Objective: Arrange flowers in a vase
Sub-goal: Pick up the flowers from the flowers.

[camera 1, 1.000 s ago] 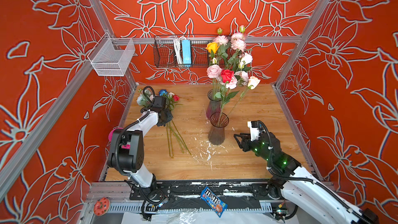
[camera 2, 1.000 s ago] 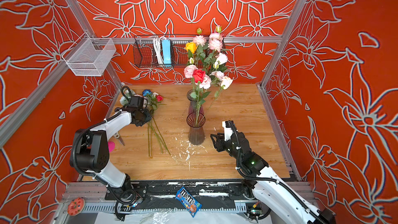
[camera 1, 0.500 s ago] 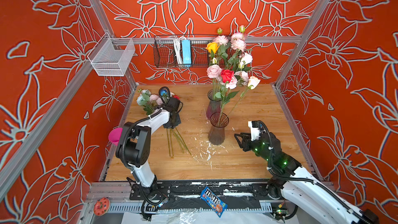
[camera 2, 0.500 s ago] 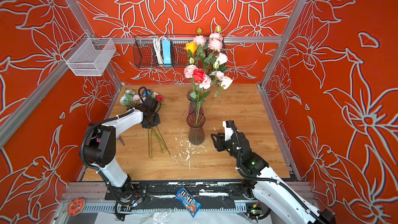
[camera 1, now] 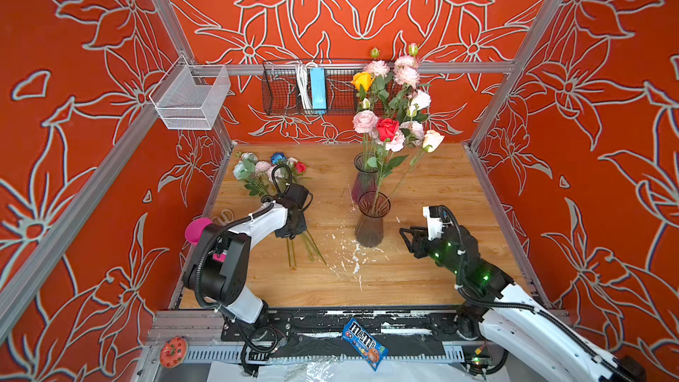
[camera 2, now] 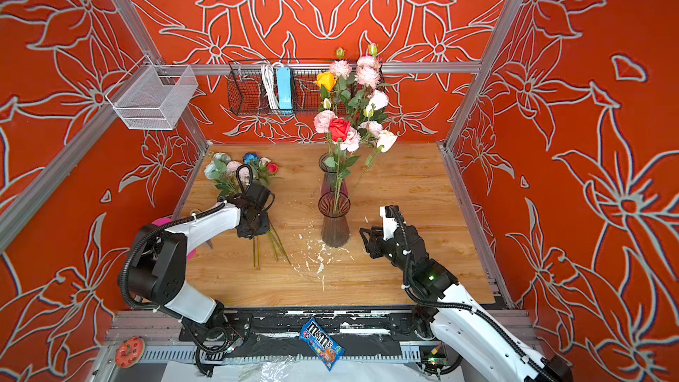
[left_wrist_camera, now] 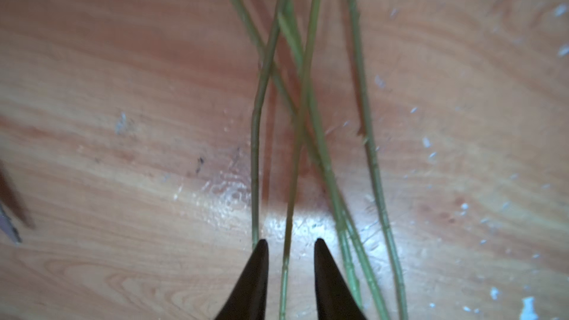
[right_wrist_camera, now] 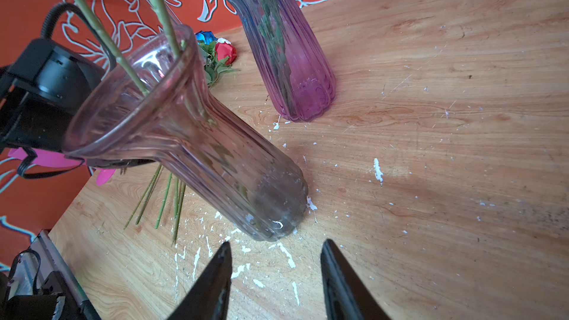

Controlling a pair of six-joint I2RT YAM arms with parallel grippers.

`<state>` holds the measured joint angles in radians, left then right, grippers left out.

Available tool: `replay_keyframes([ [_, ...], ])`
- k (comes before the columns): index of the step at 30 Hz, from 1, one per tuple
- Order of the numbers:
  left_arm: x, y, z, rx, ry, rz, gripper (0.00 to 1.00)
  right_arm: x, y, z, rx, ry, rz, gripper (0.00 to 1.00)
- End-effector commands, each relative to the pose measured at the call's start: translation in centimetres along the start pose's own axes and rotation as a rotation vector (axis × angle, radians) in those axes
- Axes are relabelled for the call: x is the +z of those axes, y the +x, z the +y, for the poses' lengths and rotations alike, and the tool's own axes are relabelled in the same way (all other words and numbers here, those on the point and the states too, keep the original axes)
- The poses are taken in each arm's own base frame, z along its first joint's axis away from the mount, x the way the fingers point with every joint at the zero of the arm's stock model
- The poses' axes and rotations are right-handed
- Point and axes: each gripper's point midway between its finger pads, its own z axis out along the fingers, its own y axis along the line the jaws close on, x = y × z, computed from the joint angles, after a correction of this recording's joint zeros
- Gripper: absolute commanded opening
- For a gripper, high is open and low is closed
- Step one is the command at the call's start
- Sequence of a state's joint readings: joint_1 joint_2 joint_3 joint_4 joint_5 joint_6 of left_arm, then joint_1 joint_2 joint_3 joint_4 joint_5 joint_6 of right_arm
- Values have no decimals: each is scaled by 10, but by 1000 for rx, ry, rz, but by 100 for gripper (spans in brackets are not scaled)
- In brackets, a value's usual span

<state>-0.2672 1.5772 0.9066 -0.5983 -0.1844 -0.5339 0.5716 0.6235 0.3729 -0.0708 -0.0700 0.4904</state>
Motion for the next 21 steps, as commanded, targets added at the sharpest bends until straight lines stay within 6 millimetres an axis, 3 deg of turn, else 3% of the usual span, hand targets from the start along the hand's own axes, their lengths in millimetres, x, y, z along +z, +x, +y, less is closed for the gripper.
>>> replay_keyframes([
  [1, 2, 7, 1, -32, 21, 4, 24, -1, 0, 0, 6, 3, -3, 48],
  [4, 7, 14, -3, -41, 63, 6, 19, -1, 1, -1, 6, 7, 0, 48],
  [8, -2, 13, -5, -42, 95, -8, 4, -2, 0, -2, 6, 15, -8, 48],
  [16, -71, -10, -7, -29, 193, -142, 0, -5, -3, -5, 3, 30, -23, 48],
  [21, -104, -16, -12, -31, 276, -196, 0, -6, -4, -7, 2, 39, -30, 48],
])
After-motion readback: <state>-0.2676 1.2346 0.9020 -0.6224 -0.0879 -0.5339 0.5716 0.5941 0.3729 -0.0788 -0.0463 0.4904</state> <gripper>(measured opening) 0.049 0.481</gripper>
